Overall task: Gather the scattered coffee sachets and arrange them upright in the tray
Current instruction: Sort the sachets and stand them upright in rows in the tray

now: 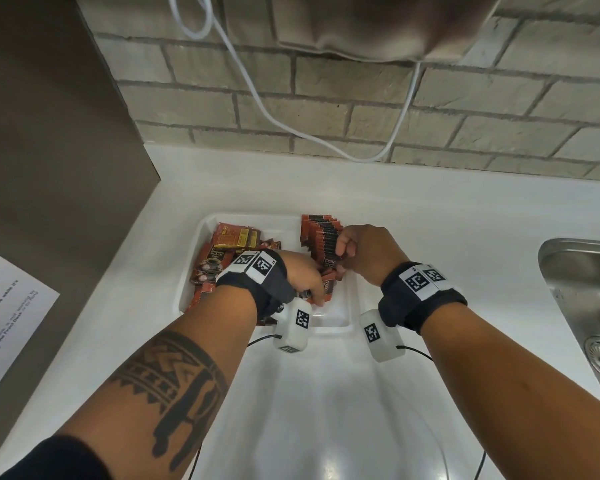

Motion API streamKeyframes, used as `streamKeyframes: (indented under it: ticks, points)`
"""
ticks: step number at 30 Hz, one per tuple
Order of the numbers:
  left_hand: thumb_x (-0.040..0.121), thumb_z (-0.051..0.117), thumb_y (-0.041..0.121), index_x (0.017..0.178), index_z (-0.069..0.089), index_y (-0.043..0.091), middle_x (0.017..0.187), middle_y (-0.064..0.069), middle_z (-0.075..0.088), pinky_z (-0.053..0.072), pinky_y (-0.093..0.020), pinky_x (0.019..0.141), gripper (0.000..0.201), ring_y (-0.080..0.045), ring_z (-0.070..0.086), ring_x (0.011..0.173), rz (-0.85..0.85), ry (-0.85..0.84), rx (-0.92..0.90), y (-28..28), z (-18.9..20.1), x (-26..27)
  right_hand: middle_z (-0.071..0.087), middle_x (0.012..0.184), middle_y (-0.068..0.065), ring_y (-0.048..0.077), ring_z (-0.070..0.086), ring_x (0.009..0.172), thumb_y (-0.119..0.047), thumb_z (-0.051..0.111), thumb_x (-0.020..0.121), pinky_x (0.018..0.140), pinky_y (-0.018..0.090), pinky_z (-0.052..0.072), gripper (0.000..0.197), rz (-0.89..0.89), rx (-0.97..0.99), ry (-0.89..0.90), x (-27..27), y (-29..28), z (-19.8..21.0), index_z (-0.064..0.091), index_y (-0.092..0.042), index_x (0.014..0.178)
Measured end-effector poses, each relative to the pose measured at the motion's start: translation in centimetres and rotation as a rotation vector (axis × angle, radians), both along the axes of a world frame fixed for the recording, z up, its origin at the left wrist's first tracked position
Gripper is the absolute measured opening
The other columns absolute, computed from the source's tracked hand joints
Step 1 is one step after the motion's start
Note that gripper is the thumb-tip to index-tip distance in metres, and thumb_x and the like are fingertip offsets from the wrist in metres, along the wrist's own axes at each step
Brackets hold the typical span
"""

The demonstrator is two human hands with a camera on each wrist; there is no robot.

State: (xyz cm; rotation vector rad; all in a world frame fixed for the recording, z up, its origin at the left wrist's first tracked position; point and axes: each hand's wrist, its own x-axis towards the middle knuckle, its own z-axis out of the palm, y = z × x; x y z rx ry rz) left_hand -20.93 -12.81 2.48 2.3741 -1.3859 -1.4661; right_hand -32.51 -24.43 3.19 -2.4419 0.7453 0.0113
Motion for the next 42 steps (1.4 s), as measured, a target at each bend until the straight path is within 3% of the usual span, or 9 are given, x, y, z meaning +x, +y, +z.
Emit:
streamKeyframes:
  ticks: [5, 10, 22, 34, 39, 42]
  points:
    - [0.088, 0.072, 0.024, 0.123, 0.067, 0.007, 0.119, -0.012, 0.070, 0.051, -0.038, 0.097, 0.040, -0.024, 0.063, 0.099, 0.006, 0.033, -0.013, 0.3, 0.1, 0.3, 0.056, 0.074, -0.012, 0.001, 0.050, 0.066, -0.003, 0.079, 0.074, 0.056, 0.015, 0.034, 0.032, 0.011, -0.028, 0.007, 0.0, 0.0, 0.1, 0.059, -0.028, 0.074]
    - [0.089, 0.072, 0.026, 0.120, 0.068, 0.005, 0.118, -0.013, 0.070, 0.052, -0.037, 0.095, 0.038, -0.021, 0.060, 0.092, 0.009, 0.021, -0.012, 0.2, 0.3, 0.0, 0.055, 0.074, -0.012, 0.001, 0.049, 0.066, -0.002, 0.075, 0.076, 0.056, 0.014, 0.034, 0.025, 0.004, -0.026, 0.004, 0.0, 0.0, 0.1, 0.062, -0.023, 0.079]
    - [0.089, 0.071, 0.028, 0.122, 0.067, 0.007, 0.119, -0.011, 0.070, 0.052, -0.036, 0.094, 0.040, -0.021, 0.061, 0.094, 0.003, -0.002, -0.001, 0.1, 0.2, -0.4, 0.061, 0.074, -0.009, 0.008, 0.055, 0.068, -0.006, 0.076, 0.080, 0.058, 0.019, 0.038, 0.023, -0.050, 0.038, -0.034, 0.4, -0.1, -0.4, 0.062, -0.023, 0.073]
    - [0.088, 0.072, 0.031, 0.121, 0.068, 0.010, 0.118, -0.009, 0.071, 0.052, -0.038, 0.097, 0.040, -0.029, 0.065, 0.111, 0.014, -0.005, 0.015, 0.2, 0.4, -0.2, 0.058, 0.074, -0.010, 0.004, 0.052, 0.067, -0.006, 0.079, 0.077, 0.057, 0.015, 0.036, 0.024, -0.035, 0.052, -0.029, -0.2, 0.1, 0.1, 0.064, -0.025, 0.074]
    - [0.087, 0.074, 0.030, 0.120, 0.068, 0.007, 0.117, -0.013, 0.071, 0.052, -0.040, 0.095, 0.041, -0.024, 0.064, 0.093, 0.035, 0.049, -0.001, 0.9, 0.8, 0.3, 0.058, 0.072, -0.014, 0.000, 0.051, 0.065, -0.009, 0.076, 0.082, 0.054, 0.008, 0.037, 0.021, -0.063, 0.041, -0.082, -0.7, 0.1, 1.2, 0.062, -0.024, 0.075]
    - [0.086, 0.076, 0.019, 0.120, 0.067, 0.003, 0.112, -0.017, 0.073, 0.055, -0.044, 0.093, 0.038, -0.028, 0.067, 0.092, 0.176, 0.227, -0.106, 2.1, 1.6, 1.5, 0.065, 0.078, -0.011, 0.003, 0.058, 0.071, -0.027, 0.077, 0.084, 0.057, 0.008, 0.039, 0.014, -0.093, 0.077, -0.165, -1.5, 0.5, 2.3, 0.065, -0.022, 0.081]
